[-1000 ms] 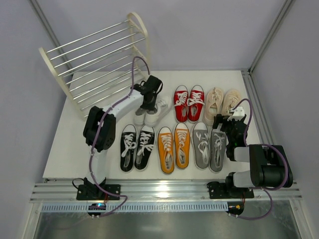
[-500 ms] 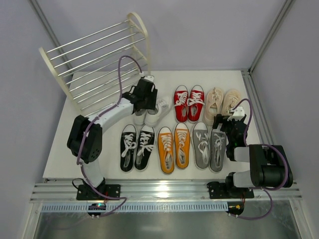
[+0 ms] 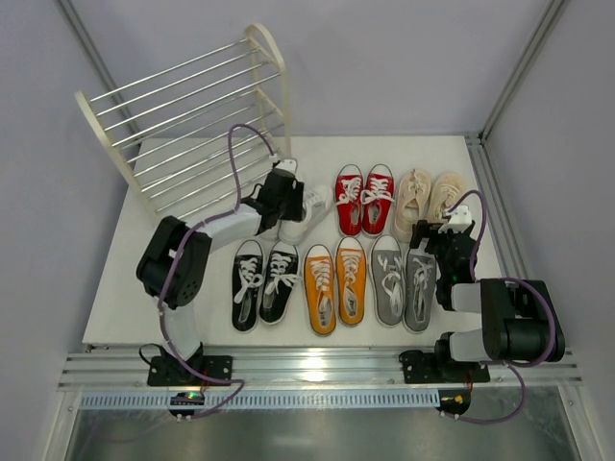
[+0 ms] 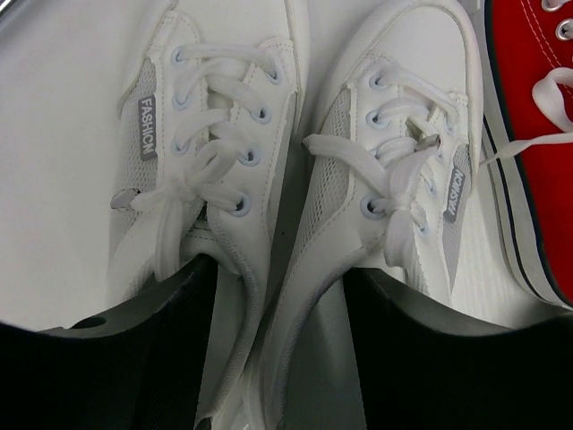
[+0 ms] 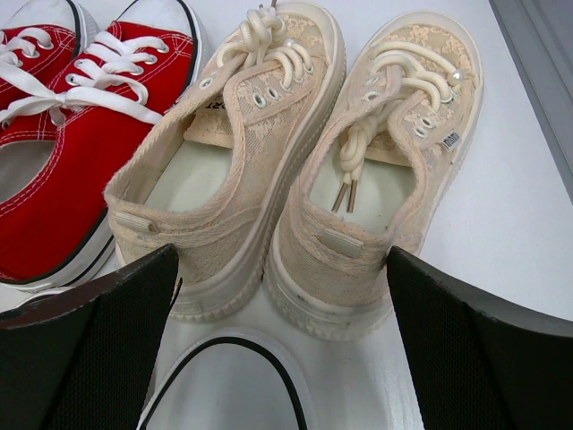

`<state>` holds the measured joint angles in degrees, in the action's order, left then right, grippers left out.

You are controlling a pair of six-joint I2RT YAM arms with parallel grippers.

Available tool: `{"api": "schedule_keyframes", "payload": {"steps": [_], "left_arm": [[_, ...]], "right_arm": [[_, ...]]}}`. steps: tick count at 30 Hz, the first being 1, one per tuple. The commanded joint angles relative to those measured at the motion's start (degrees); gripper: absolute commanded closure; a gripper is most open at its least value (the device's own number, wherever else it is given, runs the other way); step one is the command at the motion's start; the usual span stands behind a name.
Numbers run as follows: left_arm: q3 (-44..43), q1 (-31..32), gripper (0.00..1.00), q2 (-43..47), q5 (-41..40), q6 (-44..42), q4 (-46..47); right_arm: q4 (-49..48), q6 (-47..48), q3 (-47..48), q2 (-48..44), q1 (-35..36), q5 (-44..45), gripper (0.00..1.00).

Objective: Place and organize the shoes onto the shoe shelf

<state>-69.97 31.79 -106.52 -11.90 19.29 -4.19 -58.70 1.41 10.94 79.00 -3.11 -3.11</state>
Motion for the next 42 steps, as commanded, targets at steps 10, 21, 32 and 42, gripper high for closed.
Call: {"api": "schedule_keyframes", "payload": {"steps": [10, 21, 32, 42], "left_arm": [[-0.7, -1.1, 1.0, -9.9, 0.2, 2.1, 5.3], [1.3, -0.8, 1.0, 8.4, -23.1, 6.9, -5.2], [4.5, -1.6, 1.0, 16.2, -38.3, 11.4, -12.7], [9.6, -15.0, 1.0, 19.2, -35.0, 3.1, 6.1]], "right_arm": [[-4.8, -0.4, 0.9, -0.8, 0.0, -0.2, 0.03], [-4.9, -0.4, 1.0, -0.8, 0.0, -0.1, 0.03], [-4.9, -0.4, 0.9, -0.8, 0.0, -0.2, 0.03], [-4.9, -0.4, 0.9, -0.7, 0.0, -0.2, 0.03]]}}
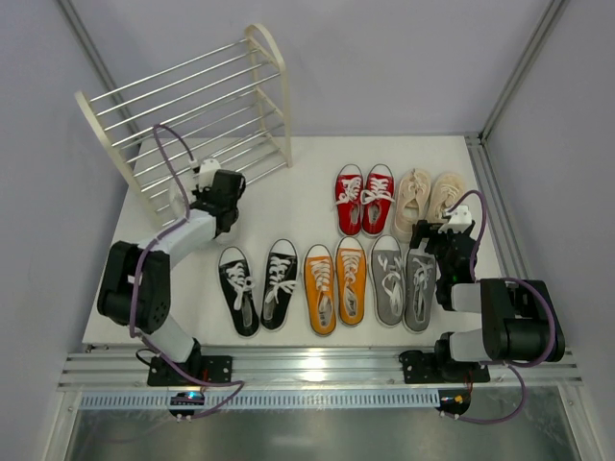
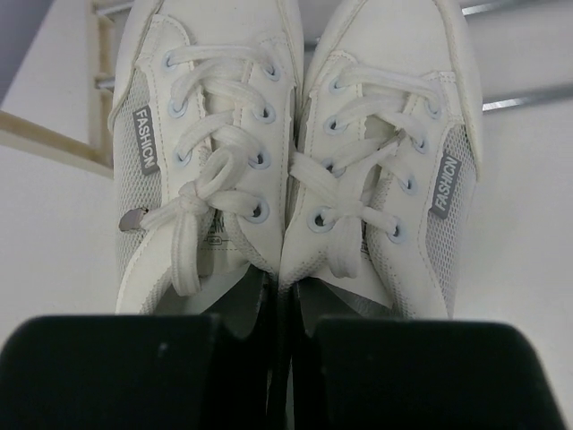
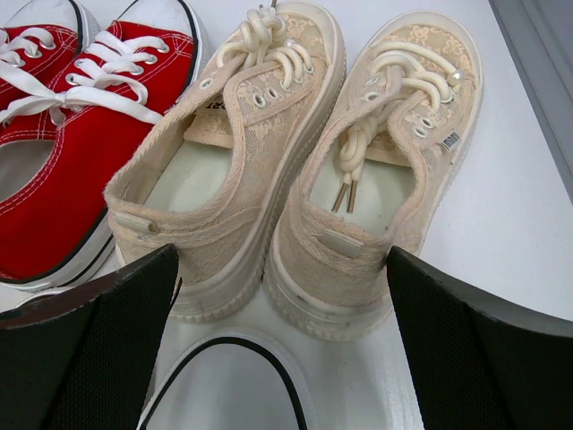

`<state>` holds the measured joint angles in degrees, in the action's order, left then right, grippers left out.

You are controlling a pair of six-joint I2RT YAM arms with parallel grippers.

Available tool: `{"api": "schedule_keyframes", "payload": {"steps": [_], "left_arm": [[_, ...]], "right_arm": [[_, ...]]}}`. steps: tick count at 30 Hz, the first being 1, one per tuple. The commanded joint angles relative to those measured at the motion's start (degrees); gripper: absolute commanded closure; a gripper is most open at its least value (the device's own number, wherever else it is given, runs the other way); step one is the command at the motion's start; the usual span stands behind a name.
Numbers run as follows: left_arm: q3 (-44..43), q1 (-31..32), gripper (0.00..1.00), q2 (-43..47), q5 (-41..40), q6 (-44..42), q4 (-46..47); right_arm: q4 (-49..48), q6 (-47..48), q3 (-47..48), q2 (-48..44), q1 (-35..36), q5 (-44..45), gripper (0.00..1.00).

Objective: Place and organize the shoes onto the shoe shelf

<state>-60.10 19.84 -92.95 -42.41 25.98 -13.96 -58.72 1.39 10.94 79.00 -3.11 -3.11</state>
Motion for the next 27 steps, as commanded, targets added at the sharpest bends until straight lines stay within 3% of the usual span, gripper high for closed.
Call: {"api": "schedule_keyframes", "payload": {"steps": [1, 3, 14, 27], "left_arm": [[1.0, -3.3, 1.0, 5.9, -4.6, -5.0, 18.3], [2.5, -4.4, 1.0, 6.3, -4.2, -8.9, 25.2], [3.8, -11.7, 1.0, 0.0, 1.5, -8.5, 35.1], [-1.3, -18.5, 1.0, -7.5, 6.4, -7.1, 38.3]], "right_arm": [[-5.0, -0.4, 0.9, -0.8, 0.1, -0.2, 0.03], [-4.9, -0.4, 1.0, -0.7, 0.0, -0.2, 0.03], [-5.0, -0.4, 1.0, -0.8, 0.0, -0.1, 0.03], [-5.0, -0.4, 1.0, -0.8, 0.0, -0.2, 0.03]]}}
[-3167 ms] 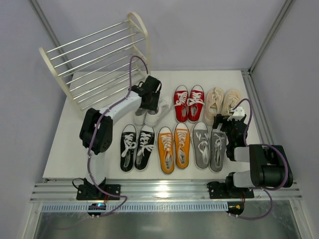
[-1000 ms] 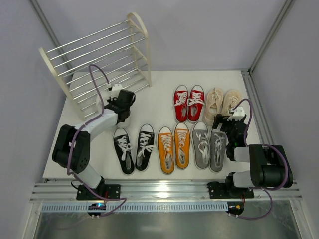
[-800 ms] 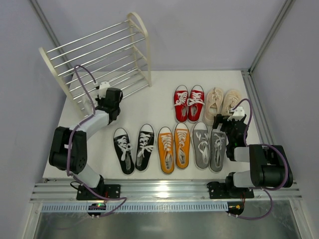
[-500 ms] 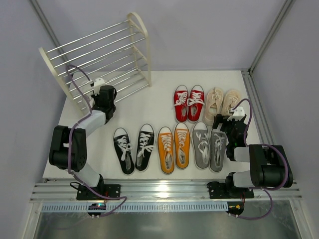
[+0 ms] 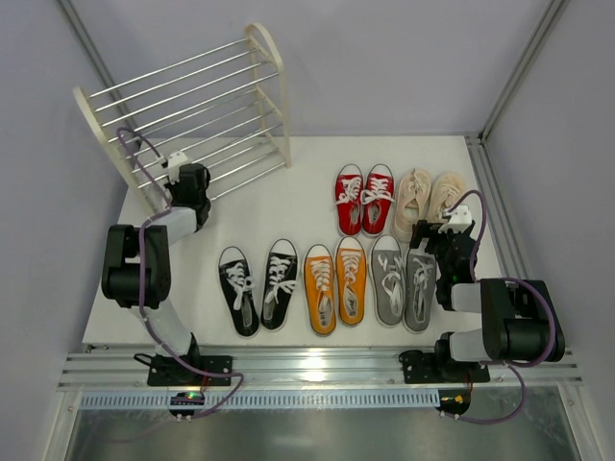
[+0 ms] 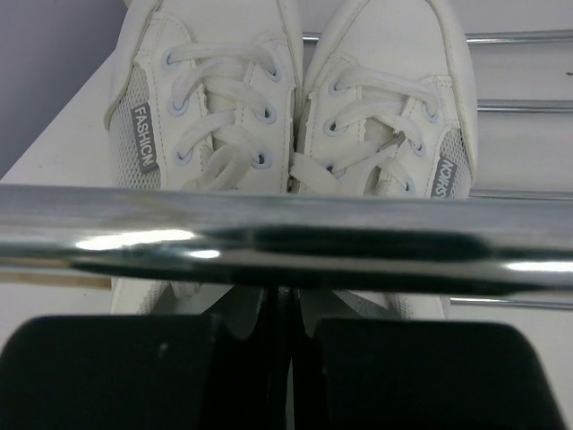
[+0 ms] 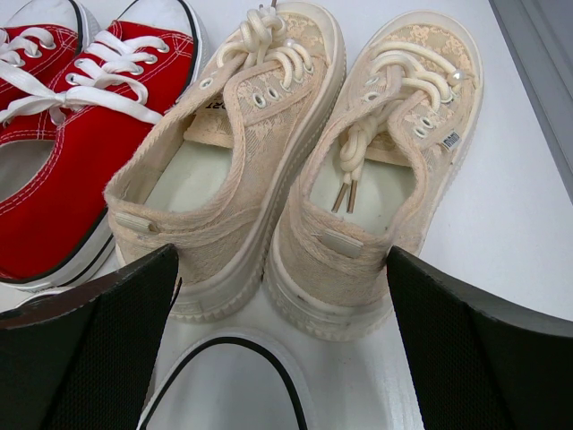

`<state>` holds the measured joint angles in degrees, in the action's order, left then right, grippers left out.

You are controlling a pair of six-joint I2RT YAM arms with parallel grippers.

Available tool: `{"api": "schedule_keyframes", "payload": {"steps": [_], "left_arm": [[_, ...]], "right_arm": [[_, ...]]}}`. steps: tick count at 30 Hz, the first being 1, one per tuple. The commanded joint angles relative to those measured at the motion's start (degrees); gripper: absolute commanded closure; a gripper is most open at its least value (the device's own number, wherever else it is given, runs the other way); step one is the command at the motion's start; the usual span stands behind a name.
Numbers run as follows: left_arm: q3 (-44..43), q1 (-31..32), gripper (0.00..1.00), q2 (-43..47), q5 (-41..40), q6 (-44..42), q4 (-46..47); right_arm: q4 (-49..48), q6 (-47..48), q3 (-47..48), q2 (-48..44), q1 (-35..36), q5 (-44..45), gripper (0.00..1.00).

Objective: Place and organize the shoes onto the shoe shelf

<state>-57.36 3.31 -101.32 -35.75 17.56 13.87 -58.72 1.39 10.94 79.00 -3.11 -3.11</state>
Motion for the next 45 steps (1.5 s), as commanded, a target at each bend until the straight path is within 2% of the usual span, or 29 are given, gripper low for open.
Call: {"api": "schedule_keyframes", "payload": {"steps": [1, 8, 9, 11, 12, 15, 18, 25, 27, 33, 37, 39, 42, 44, 45], "left_arm": [[-4.1, -2.3, 1.0, 0.7, 0.0, 1.7, 11.0], [-4.2, -3.0, 1.0, 0.9, 0.0, 0.5, 12.5], [-4.1, -3.0, 0.97, 0.8, 0.1, 0.3, 12.8], [-4.4, -3.0, 0.87, 0.1, 0.0, -0.5, 12.7], [-4.8, -3.0, 0.73, -0.1, 0.1, -0.7, 12.6], [-4.8, -3.0, 0.47, 0.2, 0.8, 0.6, 11.0], [-4.8, -3.0, 0.36, 1.5, 1.1, 2.1, 8.8], [-4.8, 1.1, 0.28, 5.8, -0.5, 1.5, 3.1], [-4.5, 2.6, 0.23, 6.7, -2.8, 1.1, 1.8], [-4.2, 6.7, 0.22, 11.0, -4.9, 4.8, -6.4], [-4.2, 12.9, 0.21, 15.0, -4.9, 6.7, -12.4], [-5.8, 17.1, 0.2, 17.3, -3.3, 8.7, -21.0], [-6.4, 22.0, 0.2, 20.3, -1.3, 16.2, -33.1], [-5.4, 25.2, 0.16, 22.3, -0.8, 25.1, -39.1], [-2.8, 29.6, 0.16, 24.6, -1.5, 28.4, -43.7]], "right_arm": [[-4.9, -0.4, 1.0, -0.8, 0.0, -0.1, 0.03], [-4.9, -0.4, 1.0, -0.7, 0.0, -0.1, 0.03], [-4.9, -0.4, 0.9, -0.8, 0.0, -0.2, 0.03], [-4.8, -0.4, 1.0, -0.8, 0.0, -0.1, 0.03], [-4.9, -0.4, 1.0, -0.8, 0.0, -0.2, 0.03], [-4.9, -0.4, 1.0, -0.7, 0.1, -0.2, 0.03], [-4.9, -0.4, 1.0, -0.8, 0.1, -0.2, 0.03], [-4.9, -0.4, 1.0, -0.8, 0.1, -0.1, 0.03], [-4.9, -0.4, 0.9, -0.8, 0.0, -0.1, 0.03], [-4.9, -0.4, 0.9, -0.8, 0.0, -0.1, 0.03], [-4.8, -0.4, 1.0, -0.7, 0.1, -0.2, 0.03], [-4.8, -0.4, 1.0, -0.8, 0.0, -0.2, 0.03], [-4.9, -0.4, 1.0, -0.8, 0.1, -0.1, 0.03], [-4.9, -0.4, 0.9, -0.7, 0.1, -0.1, 0.03], [-4.9, -0.4, 1.0, -0.8, 0.0, -0.1, 0.03]]}}
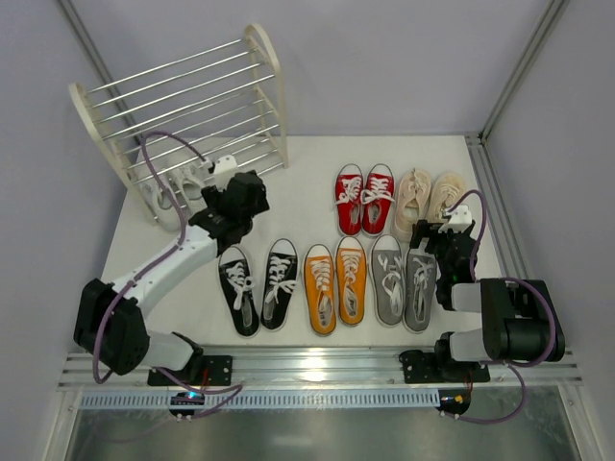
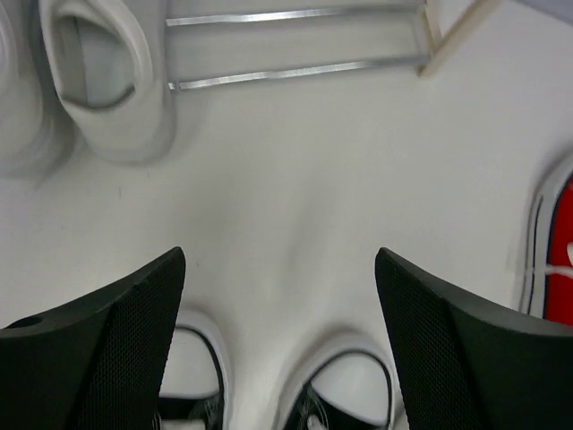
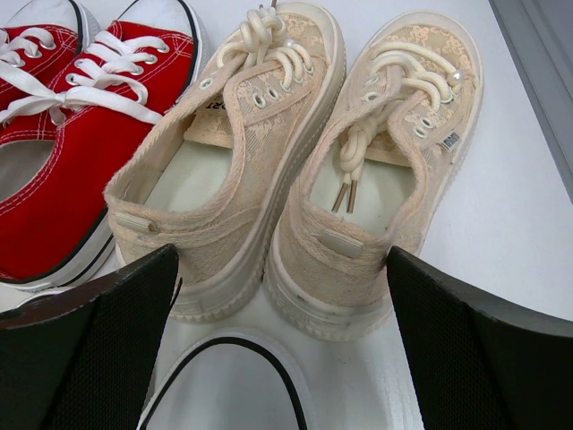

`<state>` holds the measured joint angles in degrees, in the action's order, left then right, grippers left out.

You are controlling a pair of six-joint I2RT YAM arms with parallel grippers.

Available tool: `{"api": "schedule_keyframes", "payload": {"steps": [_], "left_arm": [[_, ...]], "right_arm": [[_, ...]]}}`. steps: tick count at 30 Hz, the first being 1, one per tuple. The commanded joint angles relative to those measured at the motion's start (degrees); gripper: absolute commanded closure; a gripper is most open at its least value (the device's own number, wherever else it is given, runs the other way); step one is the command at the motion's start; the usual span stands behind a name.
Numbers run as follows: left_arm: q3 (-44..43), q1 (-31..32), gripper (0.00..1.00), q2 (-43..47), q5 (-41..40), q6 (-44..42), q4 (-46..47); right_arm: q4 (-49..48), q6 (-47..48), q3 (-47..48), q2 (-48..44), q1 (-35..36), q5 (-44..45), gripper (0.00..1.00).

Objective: Place and organize the shoes onto the shoe shelf

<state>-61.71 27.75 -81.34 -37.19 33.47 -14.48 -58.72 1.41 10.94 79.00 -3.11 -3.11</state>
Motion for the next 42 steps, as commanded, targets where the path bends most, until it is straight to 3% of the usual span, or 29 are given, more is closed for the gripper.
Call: {"api": "schedule_keyframes", "payload": {"steps": [1, 6, 8, 10, 11, 13, 16, 19, 24, 27, 30, 34, 42], "left_arm": [[2.9, 7.7, 0.16, 5.7, -3.0, 15.3, -17.5], [9.1, 27.7, 0.14, 10.5, -14.3, 39.1, -33.7], [9.7, 32.8, 0.14, 9.6, -18.2, 47.3, -36.9], [8.1, 39.6, 0.13, 6.0, -19.8, 54.7, -43.1], [6.9, 39.7, 0.13, 4.5, -19.8, 54.8, -45.8], [4.2, 44.5, 0.12, -1.0, -22.6, 65.6, -57.2], [-1.6, 50.1, 0.1, -6.1, -25.5, 77.5, -67.1], [-1.8, 51.3, 0.07, -9.6, -24.4, 78.8, -69.2], [5.5, 51.7, 0.09, -3.4, -22.3, 76.7, -60.0], [8.0, 51.9, 0.09, -0.6, -22.5, 76.5, -59.7], [10.9, 51.8, 0.09, 0.8, -22.4, 69.9, -54.6], [15.8, 51.8, 0.1, 4.3, -19.8, 60.5, -39.0], [22.1, 50.8, 0.11, 4.7, -17.7, 53.6, -28.5]], "right_arm": [[-4.9, -0.4, 1.0, -0.7, 0.1, -0.1, 0.03], [-5.0, -0.4, 1.0, -0.9, 0.0, -0.1, 0.03], [-4.7, -0.4, 1.0, -0.8, 0.0, -0.1, 0.03], [-4.9, -0.4, 0.9, -0.8, 0.0, -0.2, 0.03], [-4.8, -0.4, 0.9, -0.7, 0.0, -0.2, 0.03], [-4.9, -0.4, 1.0, -0.9, 0.0, -0.1, 0.03], [-4.8, -0.4, 1.0, -0.9, 0.0, -0.2, 0.03], [-4.9, -0.4, 1.0, -0.9, 0.0, -0.1, 0.03], [-4.8, -0.4, 1.0, -0.7, 0.1, -0.1, 0.03], [-4.8, -0.4, 1.0, -0.7, 0.1, -0.1, 0.03], [-4.9, -0.4, 1.0, -0.7, 0.1, -0.1, 0.03], [-4.9, -0.4, 1.0, -0.9, 0.0, -0.2, 0.03], [-4.9, -0.4, 1.0, -0.8, 0.2, -0.1, 0.03]]}}
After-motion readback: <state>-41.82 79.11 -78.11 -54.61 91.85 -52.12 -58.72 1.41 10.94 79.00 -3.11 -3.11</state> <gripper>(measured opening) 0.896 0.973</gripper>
